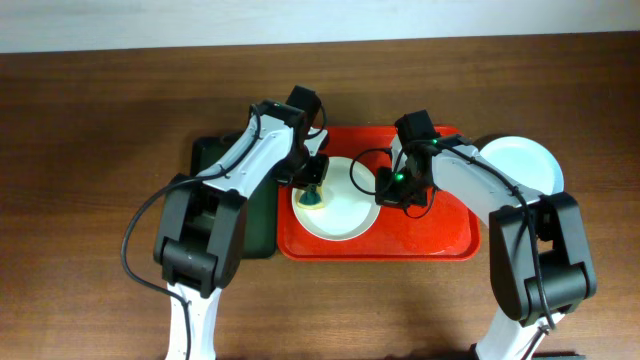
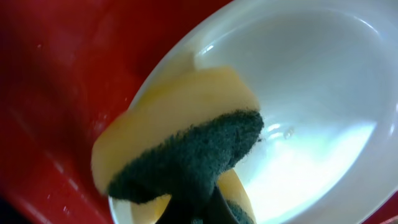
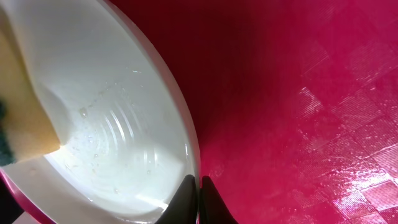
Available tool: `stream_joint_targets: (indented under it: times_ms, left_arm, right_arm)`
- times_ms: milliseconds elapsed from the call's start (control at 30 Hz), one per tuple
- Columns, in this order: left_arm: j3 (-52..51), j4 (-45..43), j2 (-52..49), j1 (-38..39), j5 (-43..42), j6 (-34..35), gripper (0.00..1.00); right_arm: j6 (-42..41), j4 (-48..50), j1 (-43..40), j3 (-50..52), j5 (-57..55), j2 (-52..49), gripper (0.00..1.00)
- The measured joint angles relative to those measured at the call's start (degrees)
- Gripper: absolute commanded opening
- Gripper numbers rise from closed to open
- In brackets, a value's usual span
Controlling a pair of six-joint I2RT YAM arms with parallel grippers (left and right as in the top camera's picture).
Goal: Clean dirty plates on tray and stack at the side
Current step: 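Scrub the white plate with the sponge while right gripper holds its rim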
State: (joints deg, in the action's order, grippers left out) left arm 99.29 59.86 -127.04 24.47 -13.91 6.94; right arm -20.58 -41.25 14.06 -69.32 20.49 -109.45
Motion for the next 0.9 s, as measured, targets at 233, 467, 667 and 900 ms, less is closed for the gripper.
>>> stream_joint_targets:
  times_ms: [233, 467, 667, 900]
  left_arm:
    - [1.2, -0.2, -2.7, 0.4, -0.3, 0.4, 0.0]
    - [2.2, 1.4, -3.5, 0.7, -4.0, -1.6, 0.0]
    - [2.7, 2.7, -4.1, 0.7, -13.9, -2.7, 0.0]
    - [2.7, 2.7, -4.0, -1.5, -14.8, -2.8, 0.0]
  right_arm:
    - [0.0, 0.0, 0.0, 0.0, 0.0, 0.0, 0.04]
    - [0.0, -0.2, 0.0, 0.0, -0.9, 0.0, 0.04]
    - [0.0, 0.1, 0.0, 0.0, -0.9, 0.0, 0.04]
    - [0.0, 0.2, 0.0, 0.0, -0.9, 0.0, 0.04]
